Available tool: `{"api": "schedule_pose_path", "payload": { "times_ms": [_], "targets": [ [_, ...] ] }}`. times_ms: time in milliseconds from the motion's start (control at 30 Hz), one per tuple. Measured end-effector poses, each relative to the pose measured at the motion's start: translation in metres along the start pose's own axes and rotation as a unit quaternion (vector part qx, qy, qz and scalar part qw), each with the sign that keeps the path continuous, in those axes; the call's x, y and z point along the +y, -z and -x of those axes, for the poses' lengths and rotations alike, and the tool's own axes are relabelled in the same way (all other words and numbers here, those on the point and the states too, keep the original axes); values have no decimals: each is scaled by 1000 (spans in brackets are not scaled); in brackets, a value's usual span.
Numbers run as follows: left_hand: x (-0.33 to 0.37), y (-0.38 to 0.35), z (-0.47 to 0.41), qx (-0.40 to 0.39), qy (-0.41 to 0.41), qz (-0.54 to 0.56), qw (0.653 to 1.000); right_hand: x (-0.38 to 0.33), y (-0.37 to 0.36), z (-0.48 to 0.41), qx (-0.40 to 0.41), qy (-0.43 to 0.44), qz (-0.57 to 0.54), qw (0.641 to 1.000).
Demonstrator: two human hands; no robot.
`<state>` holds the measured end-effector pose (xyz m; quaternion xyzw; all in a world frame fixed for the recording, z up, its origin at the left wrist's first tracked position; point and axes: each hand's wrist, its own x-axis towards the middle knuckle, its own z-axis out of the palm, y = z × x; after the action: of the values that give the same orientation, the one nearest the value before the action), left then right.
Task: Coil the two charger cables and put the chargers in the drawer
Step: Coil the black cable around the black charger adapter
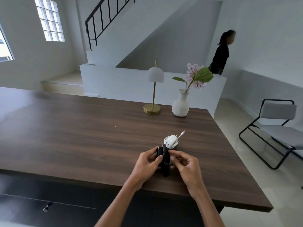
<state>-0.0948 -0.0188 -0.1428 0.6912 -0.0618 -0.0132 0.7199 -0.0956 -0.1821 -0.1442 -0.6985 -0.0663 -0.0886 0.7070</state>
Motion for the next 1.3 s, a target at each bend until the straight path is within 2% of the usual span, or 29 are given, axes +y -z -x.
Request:
{"api": "schedule_pose_path", "payload": {
  "times_ms": [200, 533, 833, 967, 1300],
  "targets": [
    [-1, 0, 2, -13, -6, 3, 1000, 0, 1, 2, 37, -14, -13, 999],
    [2, 1, 2, -31, -24, -43, 998, 1, -3, 1, 51, 21, 19, 998],
    [-1, 1, -4, 13, 14, 55, 998, -5, -1, 2, 45, -4, 10, 999],
    [-2, 1, -3, 14, 11, 62, 998, -5, -2, 1, 58, -7, 1, 998],
    [1, -4, -2, -21, 2, -1, 1000, 2, -2, -4, 65, -10, -6, 998]
  ]
}}
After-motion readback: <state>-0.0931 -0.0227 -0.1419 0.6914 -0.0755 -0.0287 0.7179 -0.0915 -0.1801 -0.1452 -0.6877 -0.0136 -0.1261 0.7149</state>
